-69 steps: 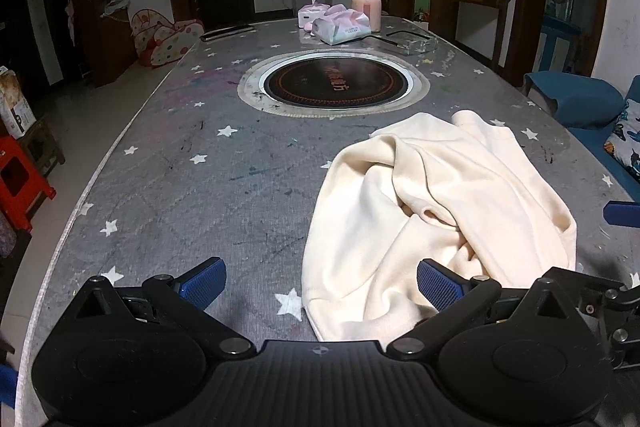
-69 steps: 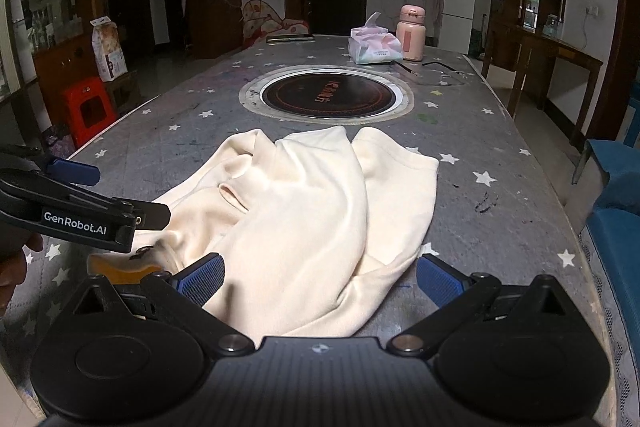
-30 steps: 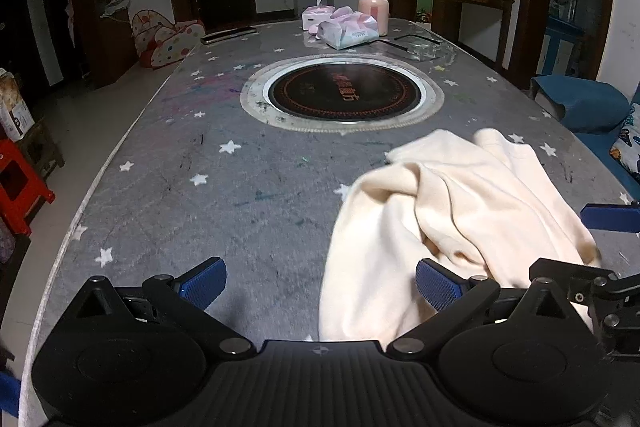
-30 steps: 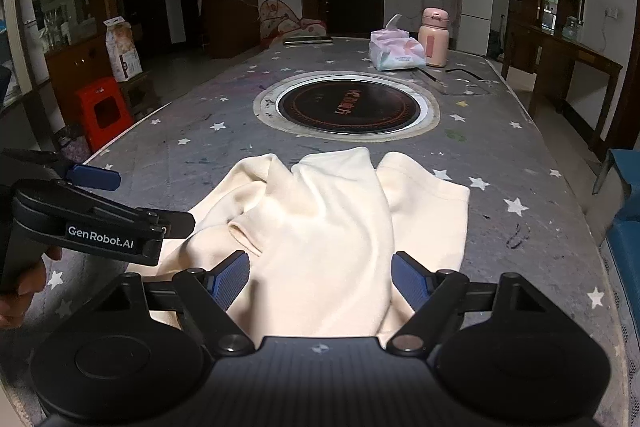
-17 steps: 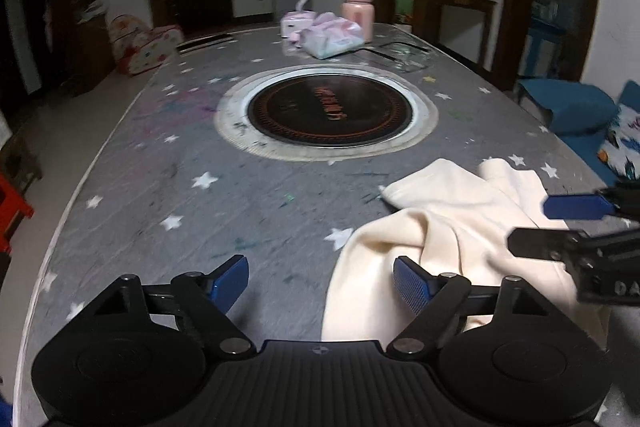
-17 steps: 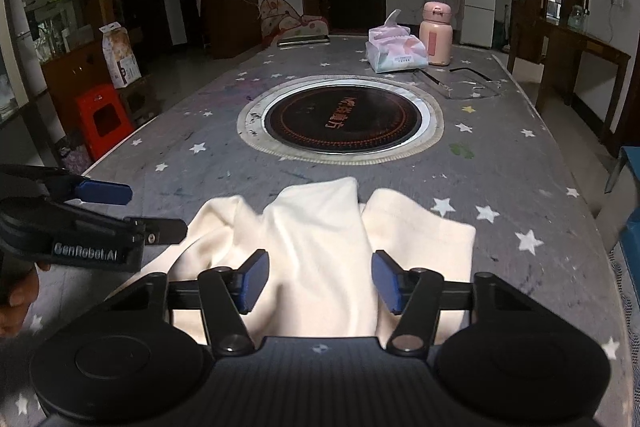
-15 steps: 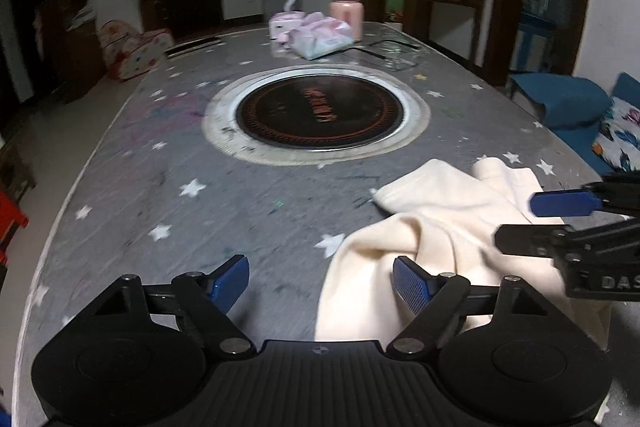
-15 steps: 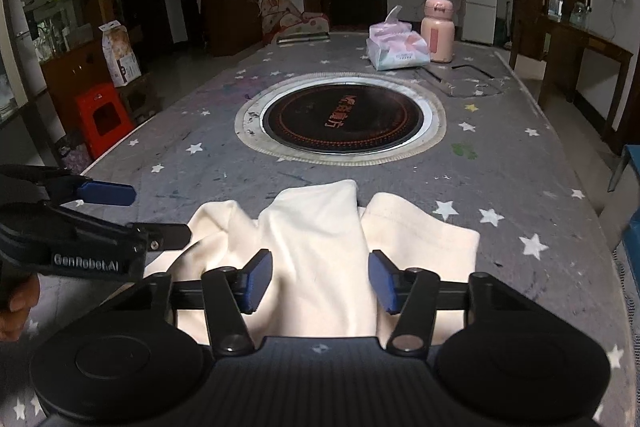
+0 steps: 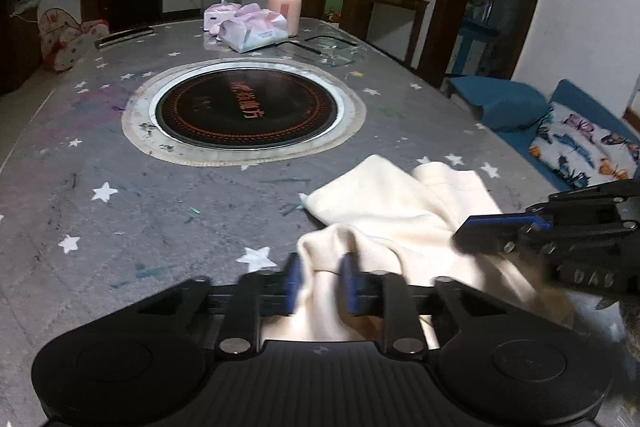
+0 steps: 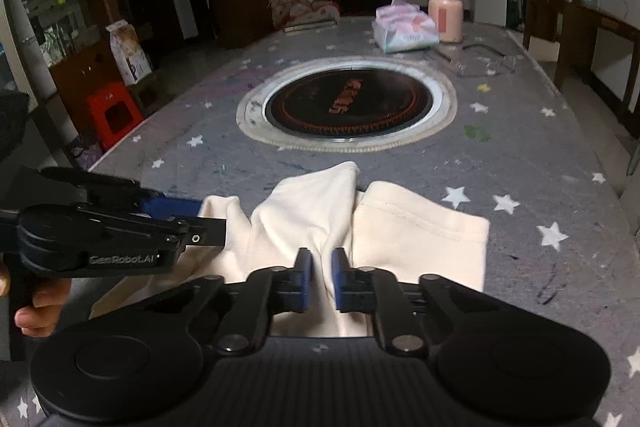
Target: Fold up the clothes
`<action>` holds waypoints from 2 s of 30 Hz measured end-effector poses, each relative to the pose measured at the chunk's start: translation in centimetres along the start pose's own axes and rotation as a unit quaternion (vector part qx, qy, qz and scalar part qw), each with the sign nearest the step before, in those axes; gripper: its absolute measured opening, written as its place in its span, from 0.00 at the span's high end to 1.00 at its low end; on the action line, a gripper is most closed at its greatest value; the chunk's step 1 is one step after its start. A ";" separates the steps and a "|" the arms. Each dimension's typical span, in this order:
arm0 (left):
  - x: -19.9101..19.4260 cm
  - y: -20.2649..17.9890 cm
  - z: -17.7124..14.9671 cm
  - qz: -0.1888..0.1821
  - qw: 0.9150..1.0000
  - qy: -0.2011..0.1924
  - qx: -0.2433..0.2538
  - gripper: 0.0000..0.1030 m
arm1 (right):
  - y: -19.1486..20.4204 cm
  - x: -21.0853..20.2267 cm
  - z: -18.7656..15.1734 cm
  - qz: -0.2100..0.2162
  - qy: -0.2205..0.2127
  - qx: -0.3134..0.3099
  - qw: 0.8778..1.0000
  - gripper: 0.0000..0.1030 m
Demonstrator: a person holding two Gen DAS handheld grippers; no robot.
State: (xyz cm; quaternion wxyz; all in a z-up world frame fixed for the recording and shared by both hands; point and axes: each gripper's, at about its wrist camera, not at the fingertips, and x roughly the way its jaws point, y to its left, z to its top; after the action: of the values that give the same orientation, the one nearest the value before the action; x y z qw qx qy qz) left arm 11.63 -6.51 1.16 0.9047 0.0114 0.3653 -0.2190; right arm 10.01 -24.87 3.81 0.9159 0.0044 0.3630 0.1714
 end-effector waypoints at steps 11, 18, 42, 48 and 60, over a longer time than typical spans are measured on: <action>-1.9 -0.4 -1.1 0.013 1.000 -0.021 -0.004 0.92 | -1.9 -7.3 -1.9 -0.036 -0.063 0.031 0.997 0.97; -3.6 -0.2 -1.6 0.025 0.999 -0.041 -0.002 0.93 | -1.2 -4.3 -1.5 -0.008 -0.037 0.023 0.999 0.67; -10.6 5.2 -4.7 0.111 0.988 -0.083 -0.074 0.95 | -2.4 -12.2 -5.0 -0.073 -0.133 0.051 0.987 0.96; -14.4 8.1 -7.6 0.172 0.972 -0.086 -0.132 0.95 | -6.7 -15.6 -9.6 -0.163 -0.105 0.115 0.974 1.00; -17.9 10.3 -9.7 0.175 0.970 -0.044 -0.161 0.79 | -6.4 -14.5 -8.4 -0.120 -0.083 0.110 0.983 0.94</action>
State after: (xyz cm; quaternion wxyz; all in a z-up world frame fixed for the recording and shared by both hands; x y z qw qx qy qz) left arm -1.99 11.48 4.56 0.9341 -0.0798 0.3479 0.0041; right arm -3.42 -36.49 6.39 0.9507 0.0755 0.3004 0.0188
